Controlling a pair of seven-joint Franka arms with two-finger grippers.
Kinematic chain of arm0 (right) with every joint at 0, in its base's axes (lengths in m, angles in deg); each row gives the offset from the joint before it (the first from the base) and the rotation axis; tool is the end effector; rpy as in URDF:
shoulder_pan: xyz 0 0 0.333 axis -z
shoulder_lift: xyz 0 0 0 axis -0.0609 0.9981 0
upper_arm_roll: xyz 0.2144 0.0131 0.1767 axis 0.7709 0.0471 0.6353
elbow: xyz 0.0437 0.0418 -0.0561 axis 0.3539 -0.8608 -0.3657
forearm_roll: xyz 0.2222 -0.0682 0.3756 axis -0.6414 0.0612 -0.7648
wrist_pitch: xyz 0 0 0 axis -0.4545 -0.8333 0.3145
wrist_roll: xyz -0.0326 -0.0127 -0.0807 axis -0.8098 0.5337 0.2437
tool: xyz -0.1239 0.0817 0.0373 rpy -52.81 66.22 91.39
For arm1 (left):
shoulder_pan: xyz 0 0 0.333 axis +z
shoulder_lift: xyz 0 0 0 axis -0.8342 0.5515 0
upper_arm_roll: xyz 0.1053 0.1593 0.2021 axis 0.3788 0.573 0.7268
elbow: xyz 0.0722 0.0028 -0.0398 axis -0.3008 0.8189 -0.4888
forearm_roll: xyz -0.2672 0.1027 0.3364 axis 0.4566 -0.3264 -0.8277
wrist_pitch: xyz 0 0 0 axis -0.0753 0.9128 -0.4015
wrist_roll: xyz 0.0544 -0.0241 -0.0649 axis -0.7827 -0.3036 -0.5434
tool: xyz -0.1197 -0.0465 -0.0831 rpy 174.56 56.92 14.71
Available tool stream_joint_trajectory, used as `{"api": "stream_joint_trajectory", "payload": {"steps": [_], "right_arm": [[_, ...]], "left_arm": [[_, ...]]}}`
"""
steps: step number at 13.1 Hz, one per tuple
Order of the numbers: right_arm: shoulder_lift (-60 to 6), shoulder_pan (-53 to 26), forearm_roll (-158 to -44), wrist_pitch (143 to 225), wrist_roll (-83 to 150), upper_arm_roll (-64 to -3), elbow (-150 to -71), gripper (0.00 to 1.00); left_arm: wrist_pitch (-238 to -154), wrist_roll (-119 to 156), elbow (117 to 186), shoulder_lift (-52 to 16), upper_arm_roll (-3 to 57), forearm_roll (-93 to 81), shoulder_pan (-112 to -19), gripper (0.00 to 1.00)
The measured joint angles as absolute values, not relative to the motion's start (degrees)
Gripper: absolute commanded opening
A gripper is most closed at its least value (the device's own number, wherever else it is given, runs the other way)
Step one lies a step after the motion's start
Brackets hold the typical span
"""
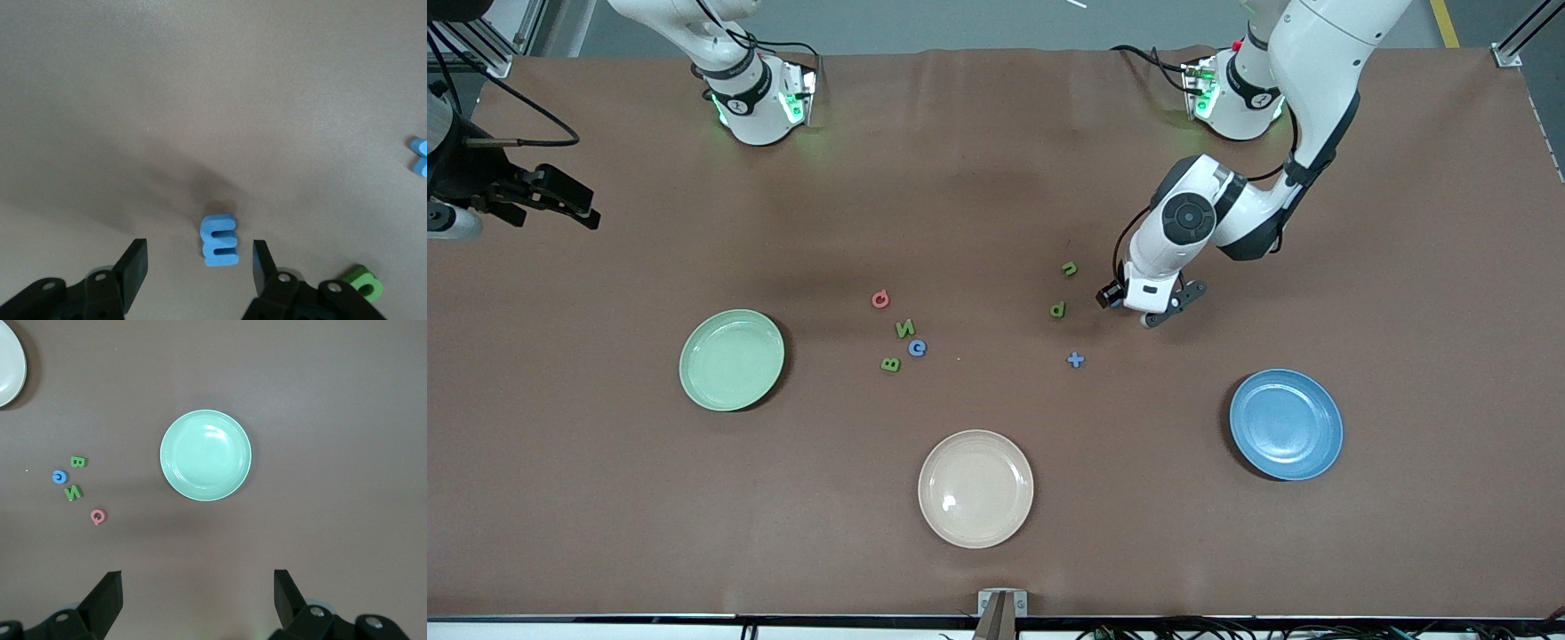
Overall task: Sort upper and lower case letters into plates
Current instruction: 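Reach and grasp the blue lowercase e with the left gripper, then drop the e on the blue plate while the right gripper reaches letters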
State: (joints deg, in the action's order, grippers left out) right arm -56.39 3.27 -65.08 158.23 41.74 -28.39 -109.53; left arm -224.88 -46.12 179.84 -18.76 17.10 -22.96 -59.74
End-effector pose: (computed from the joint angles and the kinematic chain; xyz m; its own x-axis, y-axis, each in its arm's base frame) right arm 0.5728 0.0044 0.5336 0.9977 -0.0588 -0.0329 -0.0595 -0.9980 -0.0206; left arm 0.4530 -0.3118 0.0727 0.8144 0.5644 -0.1350 0.5691 -0.8223 -0.0045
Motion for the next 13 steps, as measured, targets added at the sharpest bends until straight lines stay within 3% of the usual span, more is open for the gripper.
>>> {"api": "stream_joint_trajectory", "payload": {"steps": [2, 5, 8, 9, 13], "right_arm": [[-56.39, 3.27, -65.08, 158.25, 41.58, -28.40, -109.42, 1.00], [-56.30, 3.27, -65.05, 158.58, 41.29, -28.40, -108.18, 1.00], [-52.57, 3.29, -64.86, 160.87, 41.28, -28.52, -108.09, 1.00], [-49.38, 3.39, -64.79, 162.68, 41.19, -28.66, -107.86, 1.00], [-35.60, 3.85, -63.60, 166.36, 41.47, -28.82, -105.57, 1.00]], "left_arm": [[-225.52, -47.78, 179.30, -17.33, 17.10, -24.68, -59.75, 0.65], [-226.11, -49.33, 178.32, -15.01, 17.10, -25.38, -59.76, 0.48], [-226.25, -49.58, 176.90, -13.76, 17.06, -25.39, -59.76, 0.07], [-226.25, -49.61, 176.60, -13.70, 17.04, -25.39, -59.76, 0.00], [-225.07, -49.62, 173.62, -13.82, 17.62, -25.55, -58.82, 0.00]]}}
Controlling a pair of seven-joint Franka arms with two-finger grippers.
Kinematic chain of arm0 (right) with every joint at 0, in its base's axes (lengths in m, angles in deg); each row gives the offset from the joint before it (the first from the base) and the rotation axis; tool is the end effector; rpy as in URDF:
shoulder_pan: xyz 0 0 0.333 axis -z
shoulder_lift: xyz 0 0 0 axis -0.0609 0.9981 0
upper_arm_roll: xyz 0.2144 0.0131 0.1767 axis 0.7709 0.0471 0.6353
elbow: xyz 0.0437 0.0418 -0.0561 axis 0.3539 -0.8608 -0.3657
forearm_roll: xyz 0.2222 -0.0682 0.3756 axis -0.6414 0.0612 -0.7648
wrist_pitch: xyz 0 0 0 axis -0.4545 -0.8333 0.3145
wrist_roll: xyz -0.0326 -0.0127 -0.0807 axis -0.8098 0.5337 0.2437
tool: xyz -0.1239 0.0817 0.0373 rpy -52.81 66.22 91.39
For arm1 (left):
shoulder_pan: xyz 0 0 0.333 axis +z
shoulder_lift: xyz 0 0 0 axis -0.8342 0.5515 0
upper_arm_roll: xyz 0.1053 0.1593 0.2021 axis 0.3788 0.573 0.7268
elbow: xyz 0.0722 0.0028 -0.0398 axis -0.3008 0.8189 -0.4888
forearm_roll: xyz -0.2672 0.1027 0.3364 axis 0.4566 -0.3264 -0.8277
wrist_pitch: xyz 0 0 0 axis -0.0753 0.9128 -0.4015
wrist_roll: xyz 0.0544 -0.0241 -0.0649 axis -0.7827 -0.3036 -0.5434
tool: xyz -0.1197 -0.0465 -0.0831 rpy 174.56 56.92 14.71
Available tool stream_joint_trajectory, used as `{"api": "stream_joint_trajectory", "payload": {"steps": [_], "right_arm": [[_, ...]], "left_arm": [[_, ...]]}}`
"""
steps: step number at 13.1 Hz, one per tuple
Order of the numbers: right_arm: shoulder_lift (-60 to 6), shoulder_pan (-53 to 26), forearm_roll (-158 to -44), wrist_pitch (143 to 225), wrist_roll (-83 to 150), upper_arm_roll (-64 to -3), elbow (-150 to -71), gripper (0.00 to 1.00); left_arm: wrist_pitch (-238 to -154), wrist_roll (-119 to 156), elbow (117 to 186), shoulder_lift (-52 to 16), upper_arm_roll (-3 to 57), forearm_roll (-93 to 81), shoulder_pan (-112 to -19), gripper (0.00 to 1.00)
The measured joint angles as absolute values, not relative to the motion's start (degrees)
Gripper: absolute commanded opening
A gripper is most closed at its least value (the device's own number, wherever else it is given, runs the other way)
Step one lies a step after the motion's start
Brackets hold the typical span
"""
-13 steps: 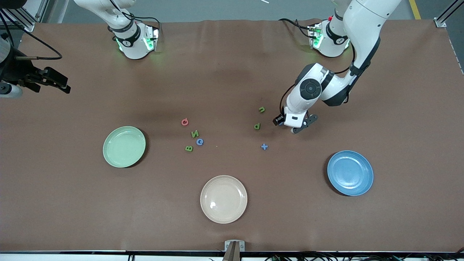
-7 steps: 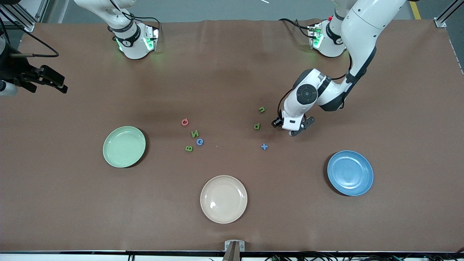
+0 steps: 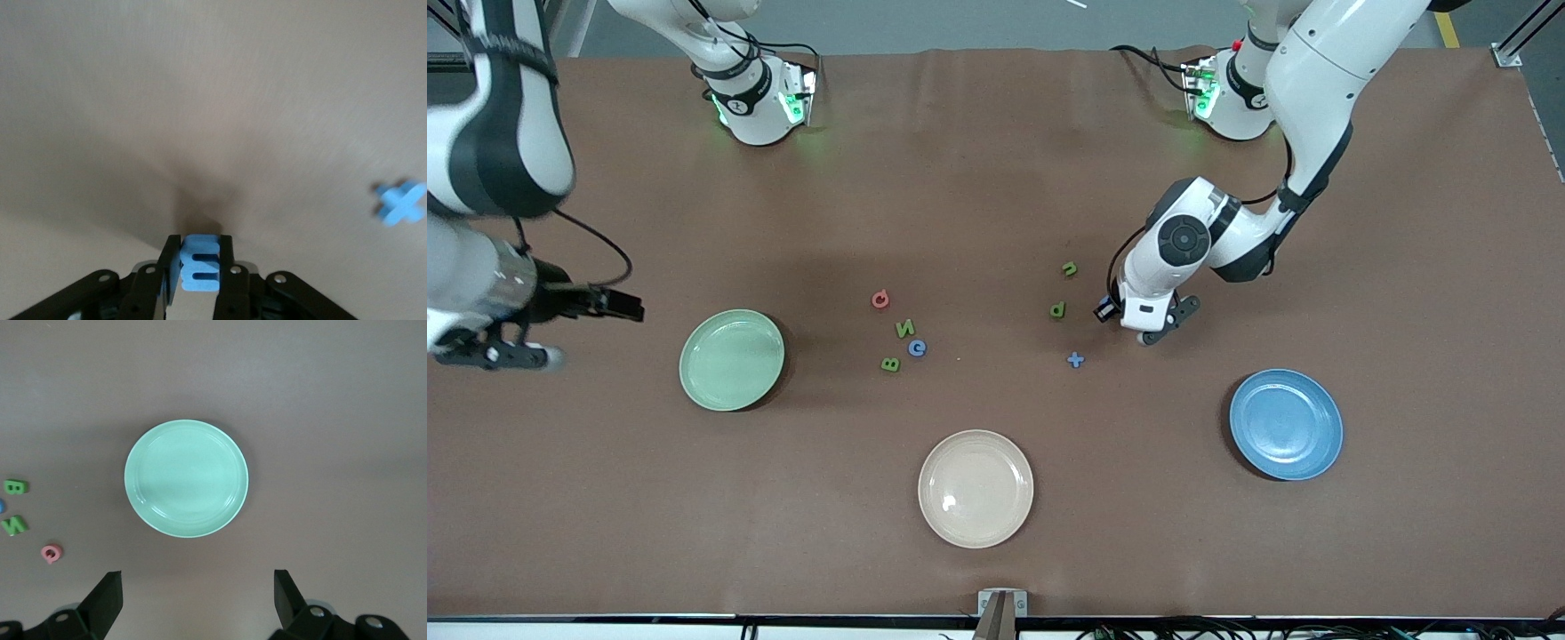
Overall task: Sort upper and lower case letters into plates
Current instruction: 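Drop the e on the blue plate while the right gripper reaches letters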
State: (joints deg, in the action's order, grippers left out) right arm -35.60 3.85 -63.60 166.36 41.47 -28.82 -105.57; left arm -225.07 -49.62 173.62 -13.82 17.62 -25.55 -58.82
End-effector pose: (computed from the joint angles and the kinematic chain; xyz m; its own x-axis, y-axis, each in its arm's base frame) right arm 0.6479 -0.0105 0.3559 0.9808 -0.0712 -0.1818 -0.0694 -0.9975 0.0160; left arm 0.4896 -0.3153 0.0695 0.7758 0.6177 -0.1289 0.6253 -0.7799 0.0261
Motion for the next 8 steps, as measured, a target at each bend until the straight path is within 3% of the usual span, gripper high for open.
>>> {"api": "stream_joint_trajectory", "payload": {"steps": [4, 8], "right_arm": [[-34.15, 0.39, -67.56, 170.73, 57.37, -28.07, -106.48, 1.00], [-33.87, -8.75, -68.37, 184.06, 76.23, -27.66, -114.31, 1.00]], "left_arm": [[-215.48, -49.12, 165.63, -15.80, 18.04, -34.73, -52.57, 0.00], [-213.55, -41.22, 161.83, -15.48, 18.53, -38.97, -43.35, 0.00]]}}
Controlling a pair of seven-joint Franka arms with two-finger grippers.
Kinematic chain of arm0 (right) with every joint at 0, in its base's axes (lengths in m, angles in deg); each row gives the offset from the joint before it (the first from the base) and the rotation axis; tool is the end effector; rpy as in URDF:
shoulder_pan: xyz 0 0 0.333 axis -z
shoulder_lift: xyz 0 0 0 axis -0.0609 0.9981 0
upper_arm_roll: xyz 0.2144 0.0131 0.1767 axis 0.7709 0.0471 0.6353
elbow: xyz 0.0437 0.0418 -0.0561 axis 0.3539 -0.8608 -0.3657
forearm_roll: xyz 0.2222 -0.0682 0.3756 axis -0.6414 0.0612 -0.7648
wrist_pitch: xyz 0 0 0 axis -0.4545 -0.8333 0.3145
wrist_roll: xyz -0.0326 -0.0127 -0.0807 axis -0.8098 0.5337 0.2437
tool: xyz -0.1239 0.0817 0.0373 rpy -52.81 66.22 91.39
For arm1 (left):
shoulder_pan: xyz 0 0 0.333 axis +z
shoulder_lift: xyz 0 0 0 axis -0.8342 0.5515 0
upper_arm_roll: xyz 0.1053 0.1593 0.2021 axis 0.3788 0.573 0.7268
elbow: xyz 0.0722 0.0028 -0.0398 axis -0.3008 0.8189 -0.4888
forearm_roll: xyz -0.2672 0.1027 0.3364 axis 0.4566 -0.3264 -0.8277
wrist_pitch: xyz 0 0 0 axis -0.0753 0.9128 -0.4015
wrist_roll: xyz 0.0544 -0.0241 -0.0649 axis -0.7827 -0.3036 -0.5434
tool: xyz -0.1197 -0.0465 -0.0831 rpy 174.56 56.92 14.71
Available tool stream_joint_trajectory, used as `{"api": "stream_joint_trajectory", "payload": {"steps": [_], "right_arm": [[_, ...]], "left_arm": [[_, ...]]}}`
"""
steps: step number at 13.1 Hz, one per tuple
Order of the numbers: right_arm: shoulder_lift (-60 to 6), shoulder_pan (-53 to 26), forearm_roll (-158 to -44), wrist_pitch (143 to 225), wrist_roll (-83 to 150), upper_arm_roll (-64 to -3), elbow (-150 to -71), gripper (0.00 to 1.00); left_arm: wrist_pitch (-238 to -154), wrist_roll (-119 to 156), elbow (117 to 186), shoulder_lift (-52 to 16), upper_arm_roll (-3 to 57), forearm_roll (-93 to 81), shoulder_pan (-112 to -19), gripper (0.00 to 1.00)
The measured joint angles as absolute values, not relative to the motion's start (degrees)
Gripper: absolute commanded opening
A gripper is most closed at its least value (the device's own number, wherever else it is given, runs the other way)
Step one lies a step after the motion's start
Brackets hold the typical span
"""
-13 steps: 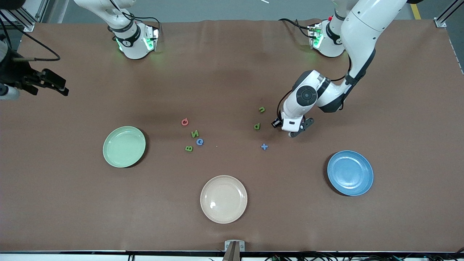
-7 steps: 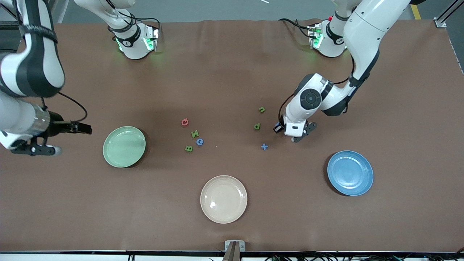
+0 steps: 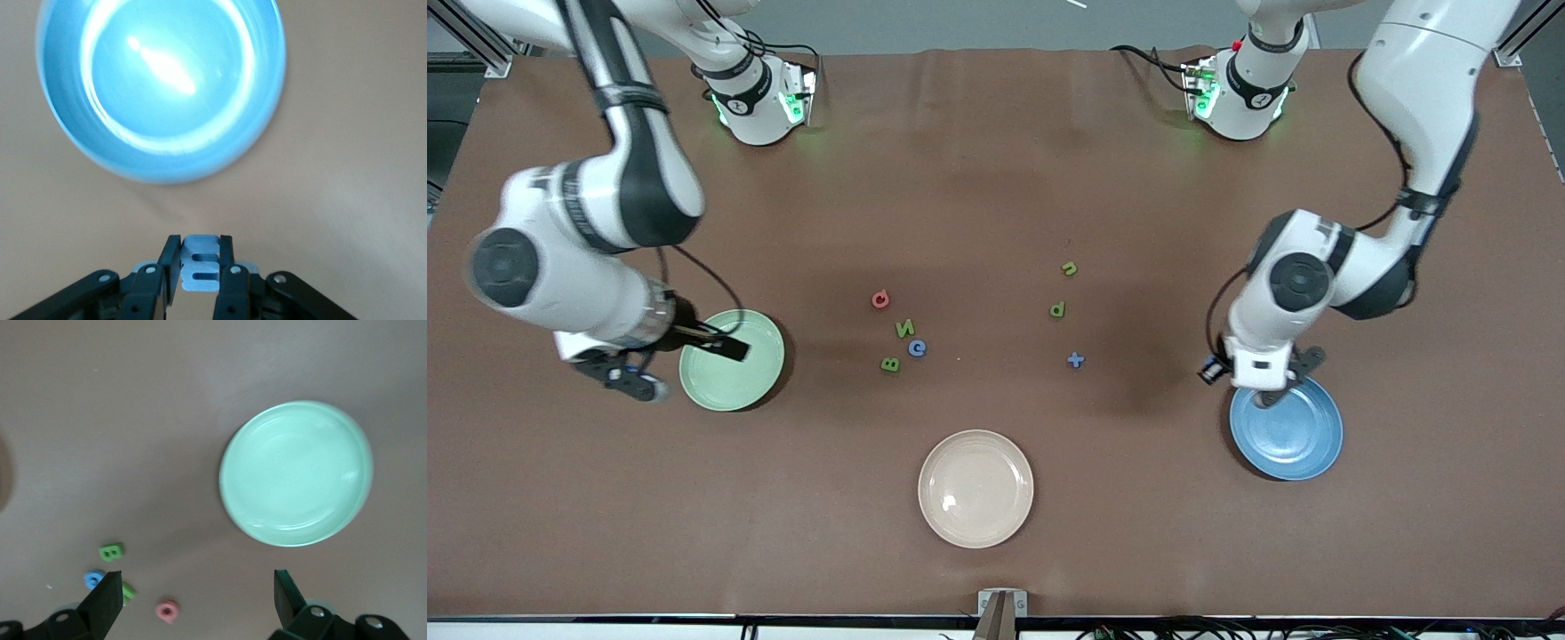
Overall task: Sort upper and lower case letters into plates
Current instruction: 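Drop the e on the blue plate while the right gripper reaches letters, then grasp the blue x with the left gripper while the right grasps B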
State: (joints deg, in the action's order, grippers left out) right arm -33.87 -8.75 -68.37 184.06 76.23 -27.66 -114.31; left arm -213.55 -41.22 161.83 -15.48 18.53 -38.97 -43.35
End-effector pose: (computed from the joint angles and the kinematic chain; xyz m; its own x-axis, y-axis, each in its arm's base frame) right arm 0.6399 0.1540 0.2816 0.8860 -0.4547 -0.0910 -0.4582 -0.8886 -0.0214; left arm 0.6321 -0.1423 0.1491 0.7810 0.6188 0.0846 0.6226 -0.7821 -0.0271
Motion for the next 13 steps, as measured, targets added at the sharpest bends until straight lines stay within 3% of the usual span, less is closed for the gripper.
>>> {"api": "stream_joint_trajectory", "payload": {"steps": [4, 5, 8, 10, 13], "right_arm": [[-29.95, -18.12, -68.34, 196.93, 92.55, -27.54, -120.28, 1.00], [-28.27, -19.88, -68.31, 199.28, 95.91, -27.55, -120.43, 1.00], [-22.75, -24.21, -68.25, 206.76, 102.94, -27.63, -120.87, 0.99], [-19.41, -25.65, -67.48, 210.10, 104.55, -27.80, -120.89, 0.92], [-17.55, -25.49, -64.67, 211.34, 104.96, -28.76, -120.68, 0.73]], "left_arm": [[-212.86, -29.10, 157.68, -12.77, 18.77, -39.04, -37.17, 0.02], [-212.87, -27.15, 156.10, -10.76, 18.82, -39.04, -36.03, 0.13], [-213.16, -24.55, 151.88, -4.57, 18.92, -39.99, -34.96, 1.00], [-214.19, -24.63, 150.72, -2.21, 19.29, -42.56, -35.04, 1.00], [-211.88, -24.96, 150.29, -2.03, 18.60, -42.83, -35.59, 1.00]]}}
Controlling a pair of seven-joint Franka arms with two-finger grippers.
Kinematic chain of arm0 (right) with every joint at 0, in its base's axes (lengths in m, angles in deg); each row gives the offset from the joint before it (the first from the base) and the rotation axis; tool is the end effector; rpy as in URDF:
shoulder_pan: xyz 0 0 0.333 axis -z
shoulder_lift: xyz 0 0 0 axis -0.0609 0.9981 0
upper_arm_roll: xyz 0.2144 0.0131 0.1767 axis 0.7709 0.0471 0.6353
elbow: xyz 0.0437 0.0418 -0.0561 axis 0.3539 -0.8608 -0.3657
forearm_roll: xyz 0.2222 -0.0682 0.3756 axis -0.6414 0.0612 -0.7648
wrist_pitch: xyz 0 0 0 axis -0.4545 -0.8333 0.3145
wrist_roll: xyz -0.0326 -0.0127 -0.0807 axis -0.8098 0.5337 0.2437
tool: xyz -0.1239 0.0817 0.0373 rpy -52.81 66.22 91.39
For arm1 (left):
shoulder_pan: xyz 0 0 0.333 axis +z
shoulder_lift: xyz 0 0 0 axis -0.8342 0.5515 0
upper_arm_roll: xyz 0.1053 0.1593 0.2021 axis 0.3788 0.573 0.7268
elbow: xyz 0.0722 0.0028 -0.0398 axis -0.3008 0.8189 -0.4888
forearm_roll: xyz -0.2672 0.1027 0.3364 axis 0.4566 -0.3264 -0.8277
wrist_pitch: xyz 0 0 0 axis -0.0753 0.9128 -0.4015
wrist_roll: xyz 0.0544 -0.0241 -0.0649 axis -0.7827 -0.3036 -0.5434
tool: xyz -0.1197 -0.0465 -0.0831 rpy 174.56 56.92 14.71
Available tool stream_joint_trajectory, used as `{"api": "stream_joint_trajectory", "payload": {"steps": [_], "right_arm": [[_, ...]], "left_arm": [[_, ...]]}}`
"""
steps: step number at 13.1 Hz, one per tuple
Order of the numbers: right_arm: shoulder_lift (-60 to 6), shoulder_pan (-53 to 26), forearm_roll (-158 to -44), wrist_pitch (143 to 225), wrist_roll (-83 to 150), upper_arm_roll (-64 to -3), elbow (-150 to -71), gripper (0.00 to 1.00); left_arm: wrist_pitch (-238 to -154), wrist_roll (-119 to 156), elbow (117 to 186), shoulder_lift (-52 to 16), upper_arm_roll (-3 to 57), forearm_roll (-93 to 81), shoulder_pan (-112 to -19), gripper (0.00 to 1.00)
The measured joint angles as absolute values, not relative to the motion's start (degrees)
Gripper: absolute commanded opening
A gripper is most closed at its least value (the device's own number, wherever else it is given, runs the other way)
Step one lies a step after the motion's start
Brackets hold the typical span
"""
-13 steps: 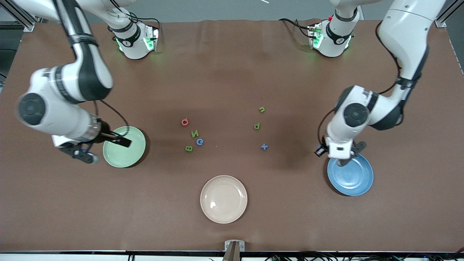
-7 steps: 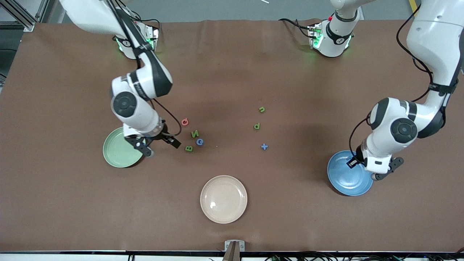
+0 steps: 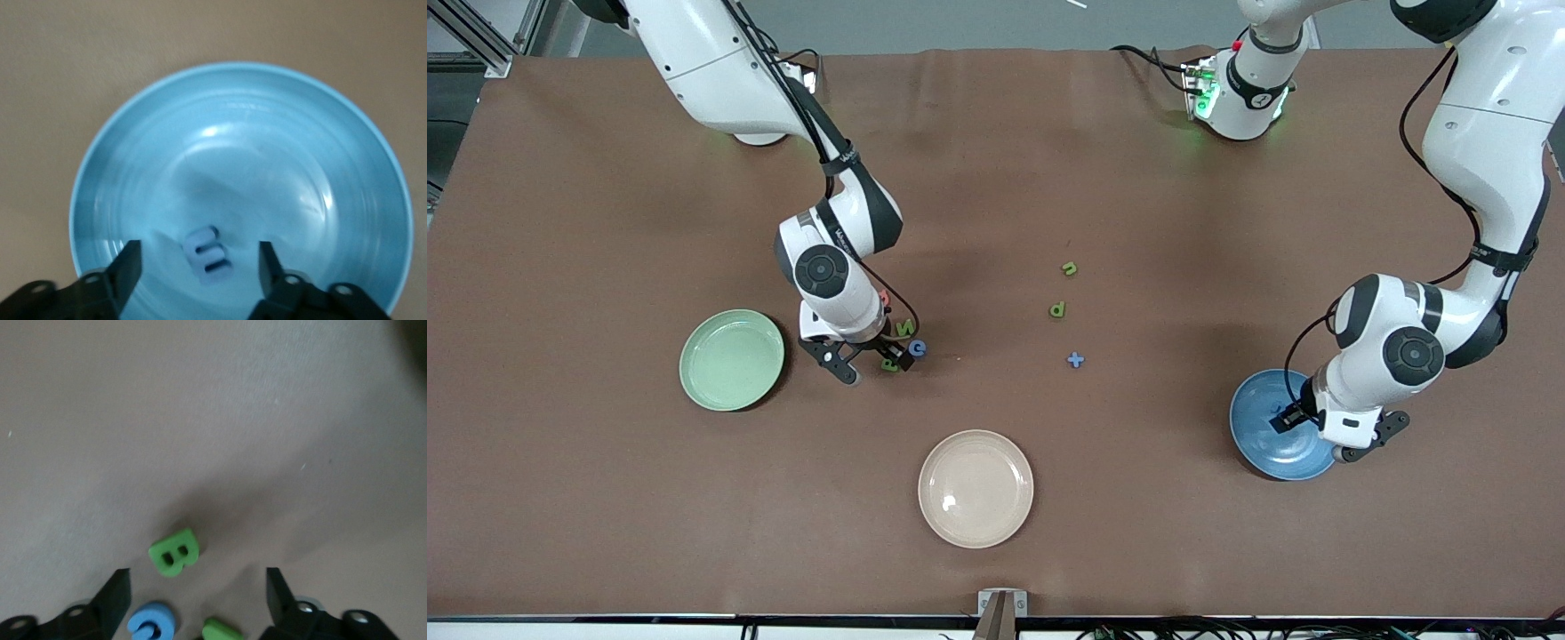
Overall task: Sort upper and lower case letters into plates
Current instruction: 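Grasp the blue x with the left gripper while the right grasps B, then place the x on the blue plate while the right places B on green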
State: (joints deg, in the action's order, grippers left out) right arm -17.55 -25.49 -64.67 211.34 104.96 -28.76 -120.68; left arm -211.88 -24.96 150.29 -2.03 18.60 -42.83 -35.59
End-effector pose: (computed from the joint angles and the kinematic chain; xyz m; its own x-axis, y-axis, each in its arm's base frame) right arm 0.5686 0.3086 0.0823 0.7792 -0.6268 0.0046 -0.6265 -0.7791 -0.0229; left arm 0.6785 -0.0469 0.0929 0.8629 0.5048 0.0243 0.5054 -0.8619 -0.0414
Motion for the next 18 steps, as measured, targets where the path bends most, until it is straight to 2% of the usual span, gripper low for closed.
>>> {"api": "stream_joint_trajectory", "payload": {"steps": [2, 5, 8, 9, 11, 13, 16, 17, 18], "right_arm": [[-16.96, -25.36, -64.53, 211.92, 104.95, -29.06, -120.30, 0.62], [-15.23, -25.38, -64.52, 213.96, 105.43, -29.05, -119.52, 0.61], [-13.81, -25.44, -64.52, 214.95, 106.30, -28.97, -118.71, 0.60], [-13.77, -25.45, -64.52, 214.96, 106.37, -28.96, -118.58, 0.54], [-13.77, -25.45, -64.52, 214.96, 106.44, -28.96, -118.46, 0.28], [-13.92, -25.43, -64.50, 214.80, 106.50, -29.04, -118.40, 0.05], [-13.89, -25.43, -64.50, 214.83, 106.53, -29.03, -118.35, 0.00], [-13.88, -25.43, -64.49, 214.83, 106.51, -29.03, -118.31, 0.00], [-13.88, -25.35, -64.46, 214.81, 106.47, -29.09, -118.15, 0.00]], "left_arm": [[-206.25, -28.82, 149.79, -2.62, 15.92, -42.83, -38.18, 1.00], [-202.46, -39.82, 149.49, -4.26, 13.17, -42.83, -46.02, 1.00], [-202.15, -51.26, 149.84, -4.22, 12.85, -42.83, -53.63, 0.99], [-202.50, -55.33, 150.07, -4.05, 12.86, -42.83, -55.50, 0.99], [-205.40, -62.83, 150.93, -3.42, 12.87, -42.83, -58.19, 0.97], [-209.22, -68.26, 152.09, -2.51, 12.87, -42.83, -59.88, 0.90], [-215.22, -75.59, 152.54, -0.30, 12.98, -42.84, -61.86, 0.86], [-216.53, -76.80, 152.54, 0.43, 13.07, -42.84, -62.19, 0.82], [-217.19, -77.42, 152.51, 0.99, 13.16, -42.84, -62.28, 0.73]]}}
